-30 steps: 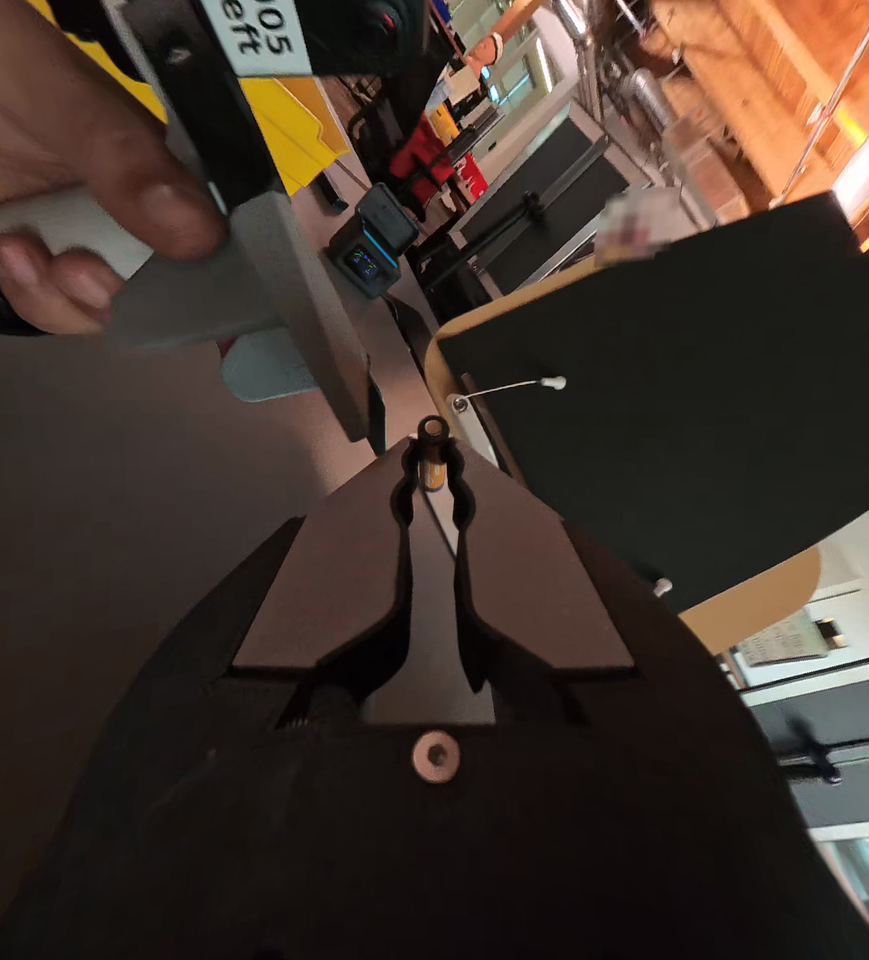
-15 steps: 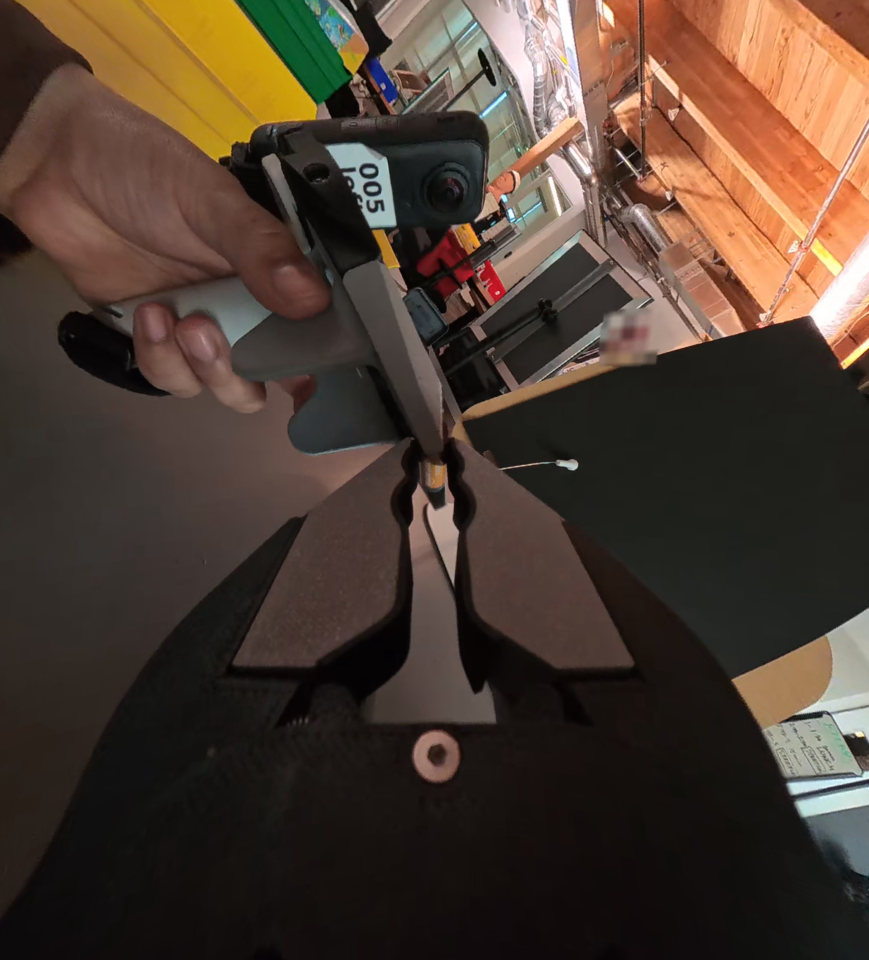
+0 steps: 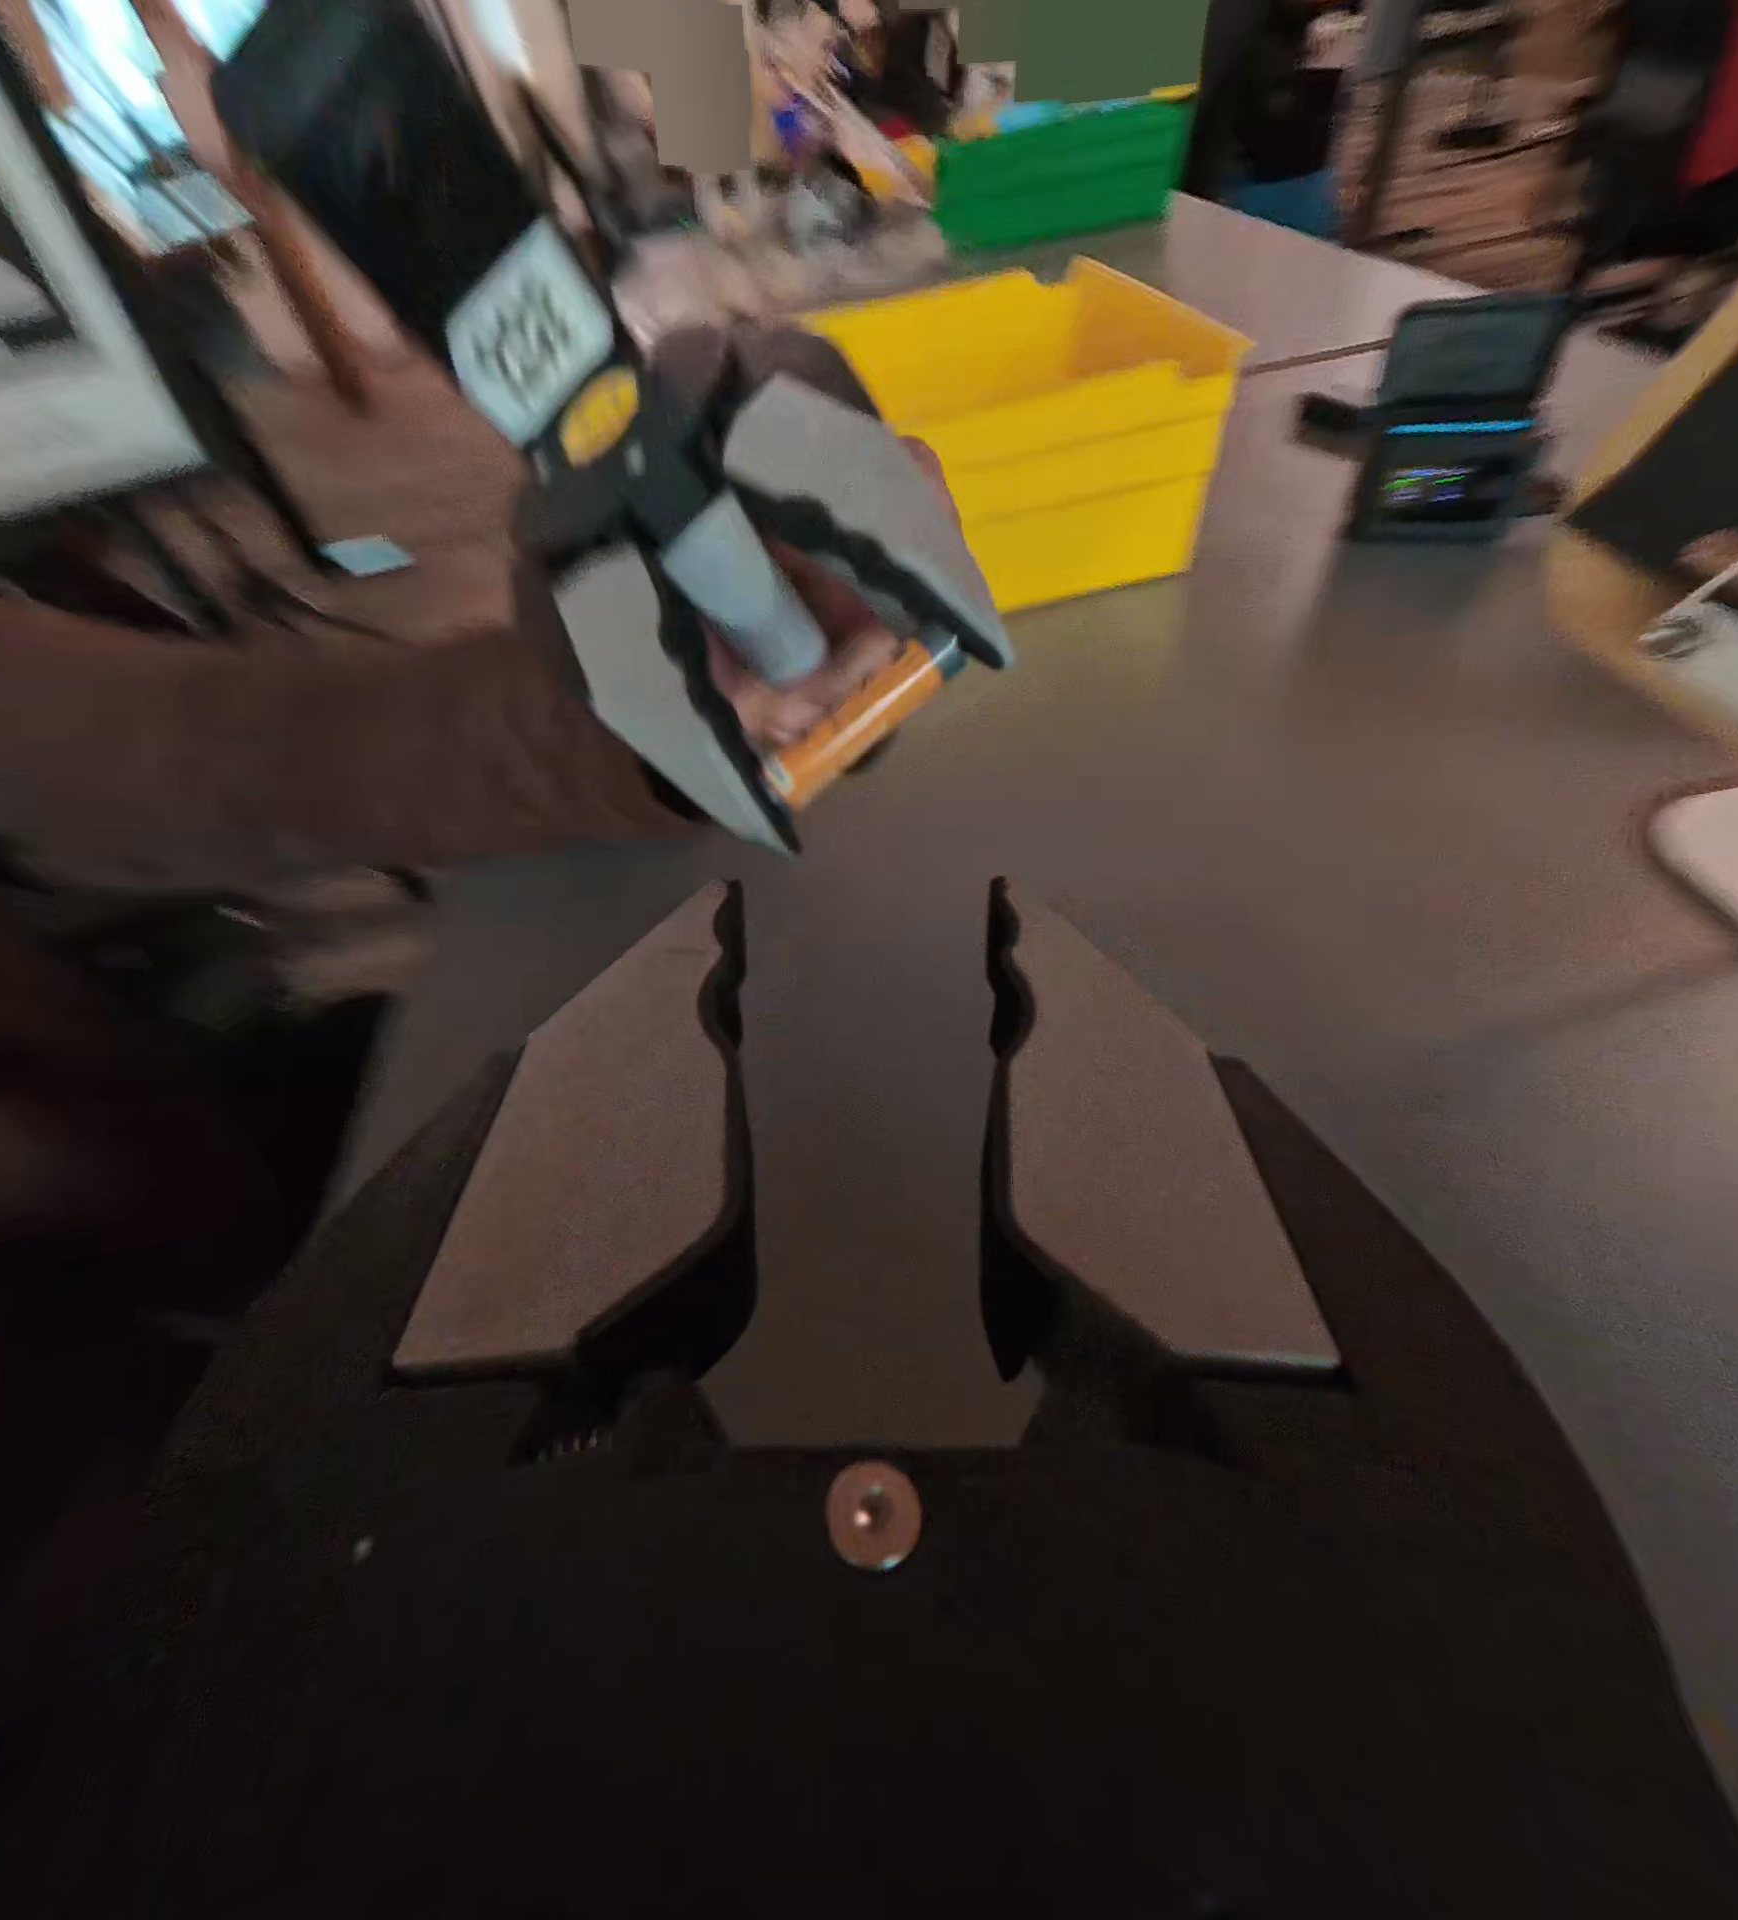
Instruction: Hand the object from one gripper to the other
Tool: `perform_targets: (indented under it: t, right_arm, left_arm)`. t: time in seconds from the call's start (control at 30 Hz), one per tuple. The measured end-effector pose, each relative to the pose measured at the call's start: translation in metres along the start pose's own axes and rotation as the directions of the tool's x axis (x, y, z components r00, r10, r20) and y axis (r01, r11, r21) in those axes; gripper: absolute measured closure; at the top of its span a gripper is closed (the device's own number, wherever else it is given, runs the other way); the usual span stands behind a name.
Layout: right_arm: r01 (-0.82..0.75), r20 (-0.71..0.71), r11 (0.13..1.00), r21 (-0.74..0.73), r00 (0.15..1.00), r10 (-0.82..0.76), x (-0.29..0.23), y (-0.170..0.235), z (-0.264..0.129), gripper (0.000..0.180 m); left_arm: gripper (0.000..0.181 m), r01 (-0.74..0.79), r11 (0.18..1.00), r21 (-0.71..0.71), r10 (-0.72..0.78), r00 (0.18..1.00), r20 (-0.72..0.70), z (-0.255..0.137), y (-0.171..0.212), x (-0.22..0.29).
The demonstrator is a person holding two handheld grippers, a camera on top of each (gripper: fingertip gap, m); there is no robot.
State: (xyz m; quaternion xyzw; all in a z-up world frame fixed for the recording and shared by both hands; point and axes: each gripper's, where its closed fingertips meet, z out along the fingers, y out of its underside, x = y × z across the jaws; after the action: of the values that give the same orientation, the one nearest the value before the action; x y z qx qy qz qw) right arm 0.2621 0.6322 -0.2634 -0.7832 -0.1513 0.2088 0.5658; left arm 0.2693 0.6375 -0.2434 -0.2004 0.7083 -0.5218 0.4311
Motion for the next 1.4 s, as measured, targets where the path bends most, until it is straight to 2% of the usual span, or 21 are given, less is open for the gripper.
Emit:
perform_targets:
  t: [0.03,0.1,0.2,0.27,0.33,0.37,0.4,0.73,0.83,0.9,1.0,1.1,1.17,1.27,1.4]
  right_arm:
    - [-0.079,0.079,0.996,0.041,0.994,0.076,-0.005,-0.005,-0.003,0.132]
    - [-0.155,0.198,0.985,0.080,0.971,0.136,-0.014,-0.012,-0.008,0.139]
    - [-0.172,0.165,0.981,0.094,0.974,0.155,-0.010,-0.013,-0.004,0.144]
    - [-0.239,0.193,0.968,0.083,0.956,0.219,-0.011,-0.013,0.003,0.144]
    - [-0.278,0.198,0.957,0.079,0.946,0.258,-0.009,-0.012,0.010,0.148]
    - [-0.274,0.181,0.960,0.065,0.949,0.258,-0.007,-0.009,0.014,0.164]
    - [-0.253,0.151,0.966,0.057,0.958,0.242,-0.004,-0.005,0.015,0.171]
    - [-0.255,0.124,0.966,0.044,0.961,0.248,0.000,-0.003,0.016,0.171]
    - [-0.290,0.054,0.954,0.075,0.957,0.286,0.014,-0.005,0.007,0.172]
    - [-0.288,-0.097,0.954,0.085,0.950,0.296,0.034,-0.007,-0.011,0.172]
    - [-0.184,-0.341,0.980,0.072,0.919,0.198,0.044,-0.032,-0.058,0.172]
    - [-0.123,-0.582,0.992,0.026,0.805,0.115,0.046,-0.061,-0.128,0.173]
    - [-0.131,-0.727,0.990,-0.050,0.684,0.054,0.049,-0.061,-0.180,0.173]
    - [-0.268,-0.830,0.951,-0.157,0.557,0.019,0.055,-0.020,-0.239,0.173]
    - [-0.458,-0.872,0.863,-0.212,0.488,0.045,0.049,0.067,-0.272,0.173]
  left_arm:
    - [0.136,-0.101,0.995,-0.016,0.102,0.995,0.023,0.001,0.000,0.004]
    - [0.136,-0.260,0.963,-0.071,0.264,0.963,0.057,0.004,0.004,0.008]
    - [0.136,-0.420,0.894,-0.156,0.436,0.895,0.094,0.009,0.012,0.010]
    - [0.136,-0.460,0.870,-0.175,0.479,0.873,0.089,0.012,0.013,0.014]
    - [0.136,-0.469,0.865,-0.178,0.488,0.869,0.079,0.014,0.014,0.017]
    - [0.136,-0.471,0.864,-0.177,0.489,0.869,0.074,0.015,0.014,0.019]
    - [0.136,-0.471,0.864,-0.178,0.488,0.870,0.067,0.015,0.015,0.020]
    - [0.136,-0.454,0.871,-0.187,0.475,0.876,0.085,0.018,0.018,0.018]
    - [0.132,-0.312,0.934,-0.172,0.336,0.932,0.135,0.017,0.019,0.006]
    - [0.122,-0.120,0.981,-0.155,0.145,0.977,0.156,0.015,0.024,-0.007]
    - [0.120,0.127,0.967,-0.219,-0.083,0.977,0.197,0.014,0.051,-0.026]
    - [0.122,0.234,0.921,-0.311,-0.169,0.960,0.223,0.016,0.079,-0.030]
    - [0.122,0.252,0.909,-0.331,-0.184,0.957,0.223,0.017,0.085,-0.029]
    - [0.127,0.248,0.914,-0.321,-0.177,0.956,0.234,0.016,0.084,-0.031]
    - [0.131,0.248,0.918,-0.309,-0.173,0.952,0.251,0.013,0.082,-0.035]
